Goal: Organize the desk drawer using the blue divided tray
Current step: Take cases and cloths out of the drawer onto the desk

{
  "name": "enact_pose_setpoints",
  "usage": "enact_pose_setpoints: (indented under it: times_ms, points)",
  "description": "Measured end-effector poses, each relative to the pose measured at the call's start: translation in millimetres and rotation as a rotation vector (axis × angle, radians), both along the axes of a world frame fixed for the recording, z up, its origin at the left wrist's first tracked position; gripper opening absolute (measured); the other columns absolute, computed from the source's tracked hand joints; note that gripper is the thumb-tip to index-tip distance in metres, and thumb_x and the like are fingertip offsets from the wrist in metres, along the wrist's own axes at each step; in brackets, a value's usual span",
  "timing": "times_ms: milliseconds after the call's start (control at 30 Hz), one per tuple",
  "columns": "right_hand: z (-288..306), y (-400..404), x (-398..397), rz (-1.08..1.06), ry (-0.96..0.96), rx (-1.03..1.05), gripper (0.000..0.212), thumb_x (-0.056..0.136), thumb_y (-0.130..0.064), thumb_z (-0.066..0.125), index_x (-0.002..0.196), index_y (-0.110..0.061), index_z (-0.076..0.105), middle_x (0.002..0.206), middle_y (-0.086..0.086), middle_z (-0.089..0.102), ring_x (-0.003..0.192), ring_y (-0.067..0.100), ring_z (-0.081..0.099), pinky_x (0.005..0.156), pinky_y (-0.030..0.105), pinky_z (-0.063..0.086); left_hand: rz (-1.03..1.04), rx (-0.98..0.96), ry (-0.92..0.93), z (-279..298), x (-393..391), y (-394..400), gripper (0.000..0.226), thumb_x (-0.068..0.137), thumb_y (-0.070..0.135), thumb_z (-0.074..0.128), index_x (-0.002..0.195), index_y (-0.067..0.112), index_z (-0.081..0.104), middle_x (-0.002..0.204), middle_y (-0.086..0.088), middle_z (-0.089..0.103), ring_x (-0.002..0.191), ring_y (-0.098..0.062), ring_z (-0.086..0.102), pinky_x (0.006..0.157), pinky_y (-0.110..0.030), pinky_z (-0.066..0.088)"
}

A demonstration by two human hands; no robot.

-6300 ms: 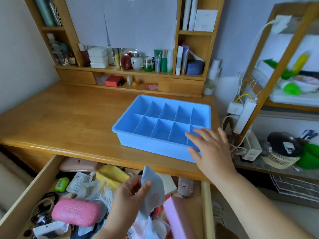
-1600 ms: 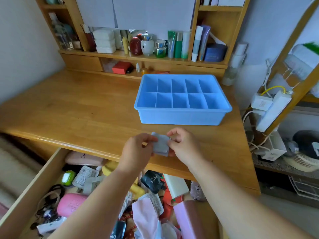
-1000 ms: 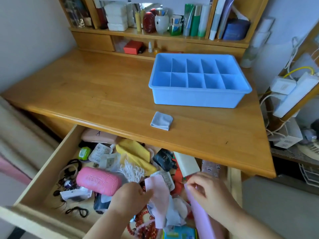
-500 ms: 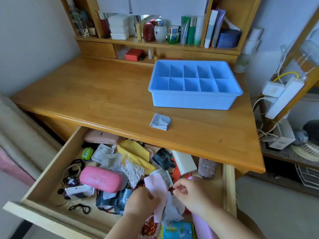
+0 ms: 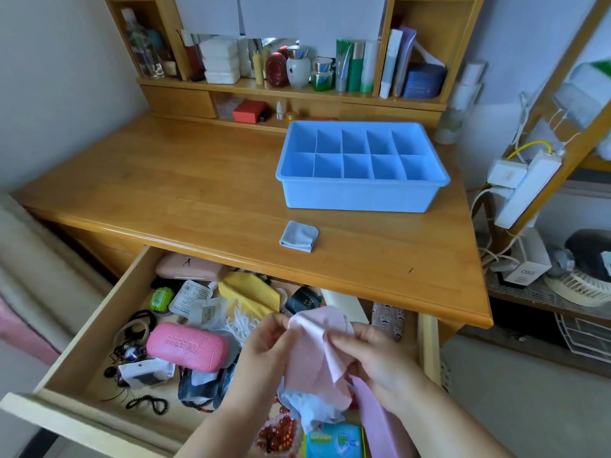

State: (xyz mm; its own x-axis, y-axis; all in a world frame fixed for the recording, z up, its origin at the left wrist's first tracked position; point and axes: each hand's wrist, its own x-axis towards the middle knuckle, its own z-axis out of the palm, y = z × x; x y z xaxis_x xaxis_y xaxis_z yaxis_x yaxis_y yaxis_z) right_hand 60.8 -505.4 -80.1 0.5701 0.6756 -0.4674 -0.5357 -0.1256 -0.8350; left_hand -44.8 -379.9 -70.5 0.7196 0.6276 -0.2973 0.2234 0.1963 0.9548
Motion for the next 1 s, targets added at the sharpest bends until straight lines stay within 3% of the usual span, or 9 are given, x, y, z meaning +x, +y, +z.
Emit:
enact_pose_setpoints:
  times_ms: [100, 200, 333, 467, 600, 733, 833, 933, 1000]
  points:
    - [7, -1, 0, -0.048, -0.38, -0.161, 0.031, 0.082, -0.019, 0.072, 0.072, 0.007, 0.058, 0.062, 0.009, 0.048, 0.059, 0.017, 0.045, 0.052, 0.027, 0.034, 0.05, 0.379, 0.013, 3, 0, -7, 0.016, 0.083, 0.009, 0.067, 0.09, 0.02, 0.058, 0.089, -0.002, 0.066, 0.084, -0.018, 0.065, 0.076, -0.039, 0.055]
    - [21, -3, 0, 0.028, -0.625, -0.246, 0.017, 0.08, -0.016, 0.069, 0.064, -0.014, 0.064, 0.049, -0.01, 0.05, 0.048, 0.0, 0.045, 0.048, 0.018, 0.035, -0.192, 0.352, -0.068, 13, 4, -21, 0.017, 0.082, 0.02, 0.072, 0.097, 0.024, 0.065, 0.091, 0.001, 0.07, 0.088, -0.013, 0.068, 0.08, -0.032, 0.055]
    - [38, -12, 2, 0.234, -0.859, -0.255, 0.054, 0.084, -0.001, 0.052, 0.049, -0.042, 0.056, 0.041, -0.015, 0.041, 0.045, 0.0, 0.037, 0.045, 0.011, 0.026, -0.202, 0.378, -0.025, 15, 14, -26, 0.019, 0.077, 0.032, 0.073, 0.094, 0.034, 0.067, 0.081, 0.007, 0.072, 0.075, -0.007, 0.067, 0.064, -0.021, 0.052]
    - [41, -24, 10, 0.225, -0.882, -0.253, 0.042, 0.091, -0.011, 0.052, 0.052, -0.023, 0.045, 0.049, -0.011, 0.033, 0.05, 0.003, 0.03, 0.051, 0.023, 0.024, -0.235, 0.353, -0.062, 18, 20, -29, 0.017, 0.089, 0.022, 0.063, 0.089, 0.037, 0.072, 0.074, -0.002, 0.072, 0.067, -0.015, 0.065, 0.062, -0.031, 0.053]
    - [52, -46, 25, 0.11, -0.828, -0.267, 0.027, 0.089, -0.01, 0.056, 0.064, -0.018, 0.062, 0.058, -0.007, 0.051, 0.056, 0.005, 0.042, 0.056, 0.027, 0.031, -0.221, 0.203, -0.128, 25, 25, -23, 0.021, 0.094, 0.015, 0.055, 0.085, 0.021, 0.074, 0.073, -0.02, 0.068, 0.062, -0.035, 0.063, 0.07, -0.056, 0.053]
    - [73, -81, 56, 0.014, -0.879, -0.361, 0.026, 0.082, -0.014, 0.064, 0.061, -0.028, 0.065, 0.054, -0.008, 0.057, 0.05, 0.003, 0.045, 0.051, 0.019, 0.033, -0.196, 0.198, -0.087, 36, 39, 0, 0.017, 0.086, 0.026, 0.065, 0.079, 0.013, 0.072, 0.074, -0.016, 0.068, 0.069, -0.02, 0.06, 0.068, -0.034, 0.049]
    - [95, -91, 89, -0.074, -0.879, -0.36, 0.016, 0.082, -0.019, 0.065, 0.069, -0.027, 0.07, 0.053, -0.01, 0.061, 0.049, 0.003, 0.051, 0.051, 0.016, 0.039, -0.278, 0.274, -0.049, 62, 69, 16, 0.016, 0.088, 0.022, 0.064, 0.076, 0.022, 0.074, 0.059, 0.002, 0.065, 0.051, -0.008, 0.054, 0.048, -0.016, 0.042]
    - [116, -85, 122, -0.158, -0.891, -0.342, 0.015, 0.089, -0.015, 0.06, 0.086, -0.024, 0.072, 0.053, -0.008, 0.066, 0.049, 0.002, 0.059, 0.05, 0.013, 0.045, -0.288, 0.348, -0.095, 93, 110, 27, 0.026, 0.09, 0.018, 0.061, 0.067, 0.02, 0.071, 0.046, 0.004, 0.05, 0.043, -0.011, 0.038, 0.044, -0.016, 0.033]
    - [130, -80, 136, -0.198, -0.949, -0.304, 0.018, 0.089, -0.015, 0.06, 0.085, -0.03, 0.071, 0.066, -0.01, 0.071, 0.063, 0.003, 0.067, 0.057, 0.015, 0.051, -0.238, 0.379, -0.167, 110, 131, 29, 0.025, 0.091, 0.016, 0.059, 0.07, 0.018, 0.072, 0.053, -0.001, 0.062, 0.051, -0.017, 0.051, 0.051, -0.022, 0.045]
